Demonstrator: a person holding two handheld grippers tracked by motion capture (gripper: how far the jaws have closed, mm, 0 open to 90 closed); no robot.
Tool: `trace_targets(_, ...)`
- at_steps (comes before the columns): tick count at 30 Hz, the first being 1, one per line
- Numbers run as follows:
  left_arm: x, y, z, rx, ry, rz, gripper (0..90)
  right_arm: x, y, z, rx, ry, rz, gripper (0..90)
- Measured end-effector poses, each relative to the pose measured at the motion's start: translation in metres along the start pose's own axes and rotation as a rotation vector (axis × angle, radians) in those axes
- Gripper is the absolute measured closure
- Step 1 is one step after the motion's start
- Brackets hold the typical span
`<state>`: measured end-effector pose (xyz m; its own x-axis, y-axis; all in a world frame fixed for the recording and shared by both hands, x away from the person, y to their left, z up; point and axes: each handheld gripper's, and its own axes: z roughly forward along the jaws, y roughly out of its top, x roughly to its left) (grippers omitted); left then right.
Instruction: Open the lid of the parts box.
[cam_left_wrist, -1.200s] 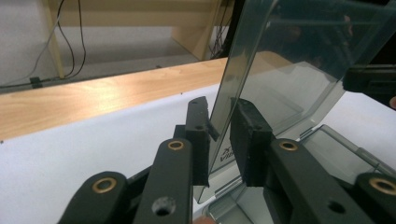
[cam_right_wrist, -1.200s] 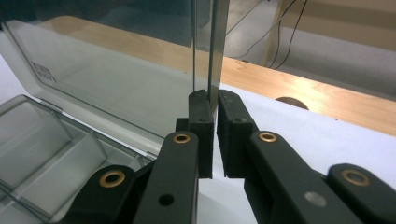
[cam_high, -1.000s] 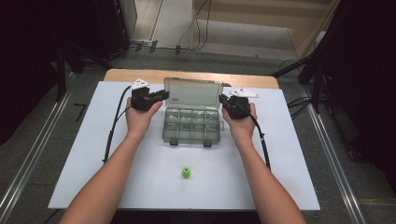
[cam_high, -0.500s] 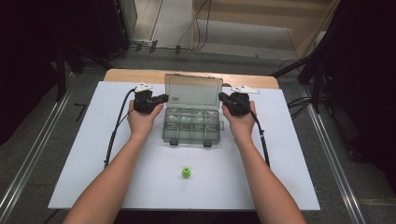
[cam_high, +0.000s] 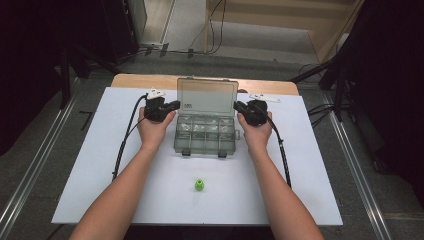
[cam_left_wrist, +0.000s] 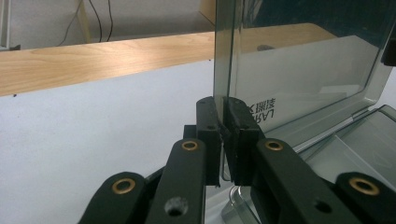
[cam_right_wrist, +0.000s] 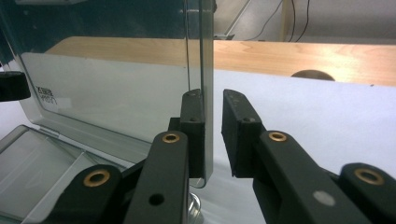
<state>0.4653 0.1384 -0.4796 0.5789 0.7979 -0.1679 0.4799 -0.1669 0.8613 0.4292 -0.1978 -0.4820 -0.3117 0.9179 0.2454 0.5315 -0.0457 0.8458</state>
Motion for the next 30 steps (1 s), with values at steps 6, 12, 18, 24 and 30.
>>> trace_targets(6,0.0,0.0,0.001,-0.003,0.002,-0.021,84.1,0.006,-0.006,0.007,0.024,-0.028,0.0,80.0)
trace_targets(12,0.002,0.0,0.003,0.002,0.0,-0.049,83.9,0.005,-0.007,0.01,0.024,-0.037,0.028,82.5)
trace_targets(18,0.004,0.0,0.005,0.005,-0.01,-0.089,83.8,0.002,-0.006,0.011,0.035,-0.019,0.043,82.9)
trace_targets(24,0.007,0.001,0.007,0.016,-0.031,-0.131,83.5,-0.001,-0.005,0.014,0.04,-0.009,0.066,82.8)
trace_targets(30,0.01,0.003,0.01,0.044,-0.039,-0.166,83.3,-0.002,-0.003,0.016,0.069,-0.011,0.062,82.6)
